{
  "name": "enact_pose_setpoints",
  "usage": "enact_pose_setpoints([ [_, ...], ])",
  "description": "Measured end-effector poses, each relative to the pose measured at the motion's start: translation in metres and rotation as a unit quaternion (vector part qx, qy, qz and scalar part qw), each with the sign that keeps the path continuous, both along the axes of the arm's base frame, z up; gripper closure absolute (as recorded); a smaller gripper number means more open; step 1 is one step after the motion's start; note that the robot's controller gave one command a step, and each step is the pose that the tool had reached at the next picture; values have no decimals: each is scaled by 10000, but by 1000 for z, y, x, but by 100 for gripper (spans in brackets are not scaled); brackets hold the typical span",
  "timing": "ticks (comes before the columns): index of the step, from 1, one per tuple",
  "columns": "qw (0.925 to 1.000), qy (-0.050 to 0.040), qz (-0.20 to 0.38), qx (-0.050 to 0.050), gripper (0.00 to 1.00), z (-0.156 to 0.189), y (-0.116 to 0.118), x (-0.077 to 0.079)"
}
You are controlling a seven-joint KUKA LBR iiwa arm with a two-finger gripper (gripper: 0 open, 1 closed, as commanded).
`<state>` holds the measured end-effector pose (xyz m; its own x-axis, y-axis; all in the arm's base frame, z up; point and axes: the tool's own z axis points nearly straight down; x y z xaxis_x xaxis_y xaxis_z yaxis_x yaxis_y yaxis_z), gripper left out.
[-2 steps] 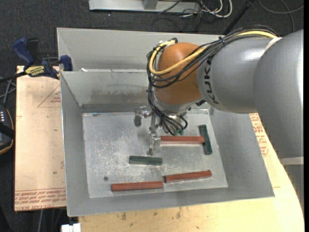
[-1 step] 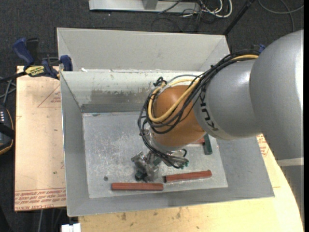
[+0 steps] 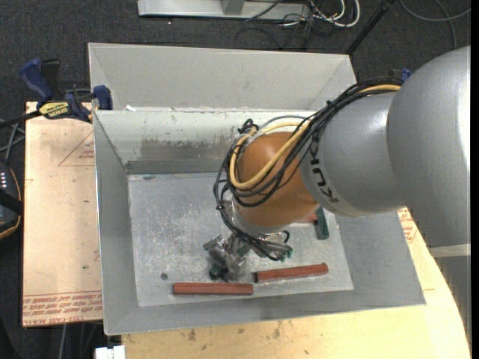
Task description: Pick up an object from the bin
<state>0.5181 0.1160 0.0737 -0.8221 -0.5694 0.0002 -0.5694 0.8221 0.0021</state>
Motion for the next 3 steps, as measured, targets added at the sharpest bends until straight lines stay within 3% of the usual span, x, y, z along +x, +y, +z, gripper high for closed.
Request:
enact_pose_setpoints([
  [1,9998,-43,-183,5,100,124,-4,17],
  [2,9998,-19,-182,2,100,122,-4,16],
  [3,9997,15,230,-1,100,140,-10,15],
])
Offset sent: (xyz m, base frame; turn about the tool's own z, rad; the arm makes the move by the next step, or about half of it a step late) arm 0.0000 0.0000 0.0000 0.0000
